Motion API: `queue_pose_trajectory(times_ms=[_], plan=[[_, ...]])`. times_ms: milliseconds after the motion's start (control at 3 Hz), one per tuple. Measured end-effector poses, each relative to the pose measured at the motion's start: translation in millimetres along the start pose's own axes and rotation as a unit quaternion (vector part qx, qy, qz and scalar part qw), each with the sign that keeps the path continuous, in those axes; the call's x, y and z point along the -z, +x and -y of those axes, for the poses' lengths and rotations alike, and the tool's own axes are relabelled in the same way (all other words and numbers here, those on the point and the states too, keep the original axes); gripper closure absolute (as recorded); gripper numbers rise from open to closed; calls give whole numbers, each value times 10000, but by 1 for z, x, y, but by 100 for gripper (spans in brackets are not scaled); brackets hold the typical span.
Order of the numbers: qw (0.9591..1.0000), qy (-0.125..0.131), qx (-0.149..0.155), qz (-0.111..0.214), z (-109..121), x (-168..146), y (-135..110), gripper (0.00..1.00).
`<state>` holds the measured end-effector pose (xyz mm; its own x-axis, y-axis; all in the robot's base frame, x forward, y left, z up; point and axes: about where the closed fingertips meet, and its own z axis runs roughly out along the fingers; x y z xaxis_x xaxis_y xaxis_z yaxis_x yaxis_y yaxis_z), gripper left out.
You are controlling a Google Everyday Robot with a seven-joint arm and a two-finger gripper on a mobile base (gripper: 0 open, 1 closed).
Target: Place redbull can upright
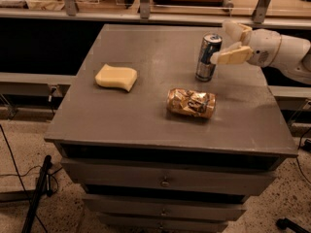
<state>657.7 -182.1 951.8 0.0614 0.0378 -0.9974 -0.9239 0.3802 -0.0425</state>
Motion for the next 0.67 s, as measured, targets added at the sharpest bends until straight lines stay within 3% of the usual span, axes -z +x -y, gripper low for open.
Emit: queue_pose_trajectory(times_ms=[333, 667], plan=[[9996, 154, 226, -55, 9, 20, -20, 0], [9995, 179, 263, -49, 11, 23, -24, 0]])
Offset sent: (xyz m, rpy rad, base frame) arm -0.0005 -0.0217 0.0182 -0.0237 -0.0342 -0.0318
